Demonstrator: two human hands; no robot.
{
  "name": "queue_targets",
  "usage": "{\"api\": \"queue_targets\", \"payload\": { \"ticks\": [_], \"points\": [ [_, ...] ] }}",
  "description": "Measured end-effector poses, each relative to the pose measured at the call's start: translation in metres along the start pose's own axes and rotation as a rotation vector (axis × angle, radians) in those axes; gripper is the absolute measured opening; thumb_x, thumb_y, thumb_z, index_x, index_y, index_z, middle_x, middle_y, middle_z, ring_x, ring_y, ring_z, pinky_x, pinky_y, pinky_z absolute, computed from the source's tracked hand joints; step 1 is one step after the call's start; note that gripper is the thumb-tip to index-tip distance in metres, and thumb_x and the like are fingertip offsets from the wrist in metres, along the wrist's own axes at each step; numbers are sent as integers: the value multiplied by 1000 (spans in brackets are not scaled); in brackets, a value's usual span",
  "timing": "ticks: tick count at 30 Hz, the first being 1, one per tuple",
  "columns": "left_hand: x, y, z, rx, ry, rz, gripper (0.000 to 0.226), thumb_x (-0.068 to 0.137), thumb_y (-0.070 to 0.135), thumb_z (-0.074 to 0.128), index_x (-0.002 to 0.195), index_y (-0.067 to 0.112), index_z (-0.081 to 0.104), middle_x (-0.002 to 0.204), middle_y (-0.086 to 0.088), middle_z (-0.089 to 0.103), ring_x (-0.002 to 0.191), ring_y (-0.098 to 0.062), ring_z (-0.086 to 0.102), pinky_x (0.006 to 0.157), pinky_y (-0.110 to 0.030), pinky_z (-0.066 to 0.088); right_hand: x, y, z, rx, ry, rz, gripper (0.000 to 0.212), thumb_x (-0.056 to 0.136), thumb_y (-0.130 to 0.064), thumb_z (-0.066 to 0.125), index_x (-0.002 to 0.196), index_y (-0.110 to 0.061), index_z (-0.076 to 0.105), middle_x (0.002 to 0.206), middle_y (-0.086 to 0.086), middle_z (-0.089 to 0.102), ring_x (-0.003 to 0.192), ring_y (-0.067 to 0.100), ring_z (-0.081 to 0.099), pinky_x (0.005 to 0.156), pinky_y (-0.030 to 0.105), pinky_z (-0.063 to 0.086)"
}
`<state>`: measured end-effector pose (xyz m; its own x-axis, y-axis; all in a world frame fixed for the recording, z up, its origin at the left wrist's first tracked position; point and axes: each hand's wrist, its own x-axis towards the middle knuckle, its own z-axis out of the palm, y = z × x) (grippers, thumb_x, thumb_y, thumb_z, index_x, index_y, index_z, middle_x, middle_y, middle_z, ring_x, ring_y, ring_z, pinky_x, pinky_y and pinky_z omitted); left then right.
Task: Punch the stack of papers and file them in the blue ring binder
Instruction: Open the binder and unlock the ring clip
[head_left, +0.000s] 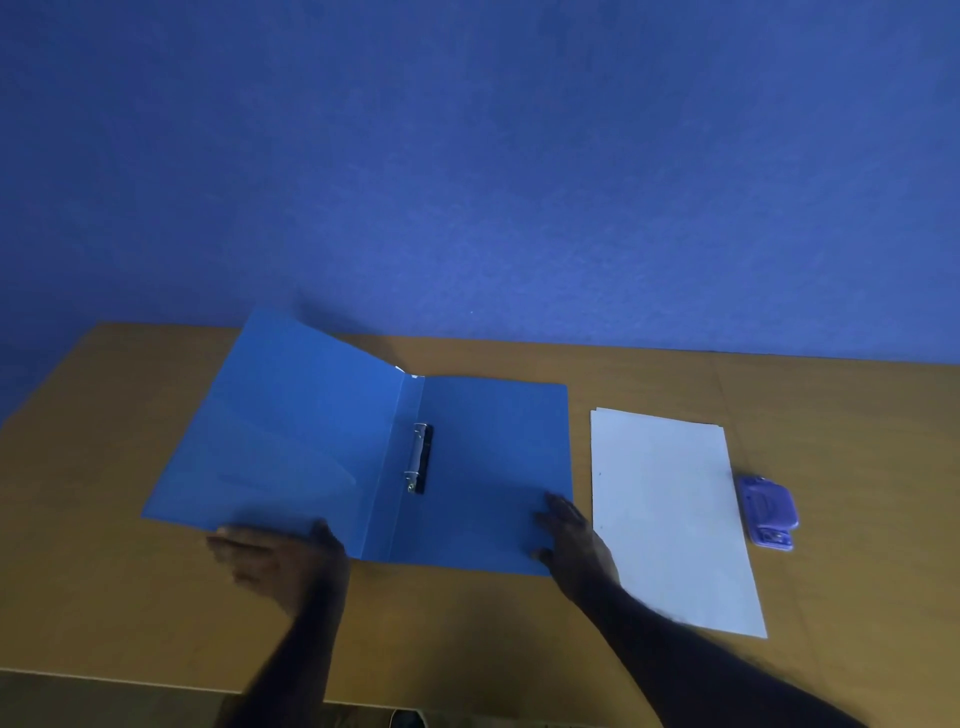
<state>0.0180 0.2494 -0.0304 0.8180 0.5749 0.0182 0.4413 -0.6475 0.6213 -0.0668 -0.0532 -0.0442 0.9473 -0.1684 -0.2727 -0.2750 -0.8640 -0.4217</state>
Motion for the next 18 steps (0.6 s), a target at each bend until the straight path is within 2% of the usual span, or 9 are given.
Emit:
{"api": "queue_targets", "payload": {
  "ticks": [2,4,7,8,11,14,15,18],
  "points": [
    [-5,1,3,241,-61,273,100,75,15,72,148,-6,7,156,-32,-1,145,-43,-1,115,-57,9,0,-1,0,0,2,-4,55,91,-28,66,142,-22,47,160,-6,22,145,15,28,105,35,47],
    [-6,1,12,401,-184,540,93,75,14,72,149,0,18,158,-26,8,146,-41,7,116,-54,8,0,-1,-1,4,1,-2,55,91,-28,66,142,-22,46,160,-6,21,146,15,28,105,35,47],
    [-10,7,28,516,-396,758,75,83,31,66,146,4,34,157,-19,20,144,-37,21,114,-57,23,1,0,-2,22,-2,4,56,90,-28,66,143,-23,47,160,-8,21,146,13,27,105,34,46],
    [-11,9,32,546,-443,784,71,87,38,60,146,6,36,157,-17,21,145,-36,22,115,-57,21,0,0,-2,27,-6,7,56,90,-28,66,143,-23,47,160,-8,21,146,13,27,105,34,45],
    [-11,11,38,596,-495,796,74,88,52,51,147,10,34,158,-15,22,146,-33,17,116,-52,3,-1,1,-1,25,1,1,56,90,-27,67,142,-23,48,160,-7,23,145,14,29,105,34,45],
    [-11,10,41,648,-554,794,78,82,61,39,138,9,48,150,-17,39,140,-36,34,112,-58,7,-1,1,0,43,7,13,55,89,-26,68,141,-22,49,159,-7,24,143,15,33,104,34,47],
    [-11,10,40,652,-559,795,78,81,62,36,138,10,49,149,-17,40,140,-35,34,112,-59,8,-1,0,0,48,3,17,56,89,-25,69,141,-22,49,159,-7,24,143,15,33,104,34,47],
    [-11,15,36,657,-569,804,75,88,61,38,146,14,35,157,-13,25,148,-30,15,115,-59,0,-1,-1,-2,35,-9,17,56,90,-25,67,142,-22,48,160,-8,22,145,14,28,106,34,45]
  ]
}}
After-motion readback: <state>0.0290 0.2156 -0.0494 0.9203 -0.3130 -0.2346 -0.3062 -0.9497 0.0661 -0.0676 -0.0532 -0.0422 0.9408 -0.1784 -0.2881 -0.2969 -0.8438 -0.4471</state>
